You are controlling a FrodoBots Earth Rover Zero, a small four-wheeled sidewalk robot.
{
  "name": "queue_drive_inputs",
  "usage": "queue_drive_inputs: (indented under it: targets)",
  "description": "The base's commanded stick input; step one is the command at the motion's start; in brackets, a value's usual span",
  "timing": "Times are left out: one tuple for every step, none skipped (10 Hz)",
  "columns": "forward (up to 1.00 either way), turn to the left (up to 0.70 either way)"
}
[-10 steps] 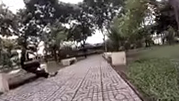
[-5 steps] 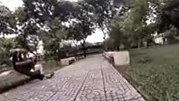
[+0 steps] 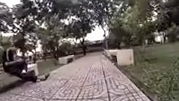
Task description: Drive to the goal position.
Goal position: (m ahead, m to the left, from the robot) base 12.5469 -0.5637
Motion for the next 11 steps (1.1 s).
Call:
queue_drive_inputs:
  targets:
    - [0.70,0.00]
    - [0.70,0.00]
    - [0.70,0.00]
    - [0.70,0.00]
    - [0.14,0.00]
    - [0.00,0.00]
    - [0.00,0.00]
    - [0.00,0.00]
    - [0.00,0.00]
    - [0.00,0.00]
    - [0.55,0.00]
